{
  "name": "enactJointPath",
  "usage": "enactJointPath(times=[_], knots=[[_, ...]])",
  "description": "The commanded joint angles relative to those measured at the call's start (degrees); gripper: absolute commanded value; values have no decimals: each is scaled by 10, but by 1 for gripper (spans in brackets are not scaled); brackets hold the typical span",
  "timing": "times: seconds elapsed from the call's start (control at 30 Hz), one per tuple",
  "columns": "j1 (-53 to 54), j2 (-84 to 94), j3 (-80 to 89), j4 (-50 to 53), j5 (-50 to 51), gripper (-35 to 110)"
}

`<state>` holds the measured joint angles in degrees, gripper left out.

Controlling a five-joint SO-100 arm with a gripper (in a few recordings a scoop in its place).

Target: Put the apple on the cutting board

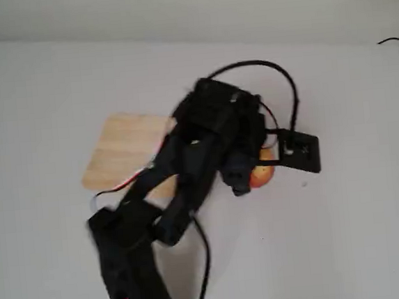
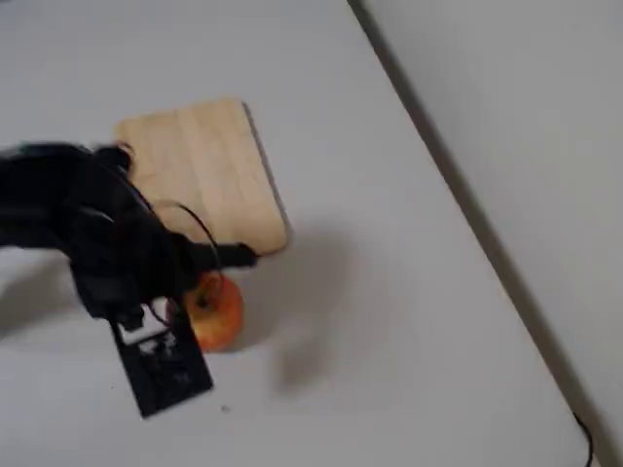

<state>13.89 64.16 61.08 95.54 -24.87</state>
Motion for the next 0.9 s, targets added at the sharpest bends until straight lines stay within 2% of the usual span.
enactJointPath(times=[0.0, 0.67, 0.87], knots=[[13, -28, -80, 21, -4, 67], [-18, -105, -114, 2, 33, 66], [-9, -128, -135, 2, 33, 61]])
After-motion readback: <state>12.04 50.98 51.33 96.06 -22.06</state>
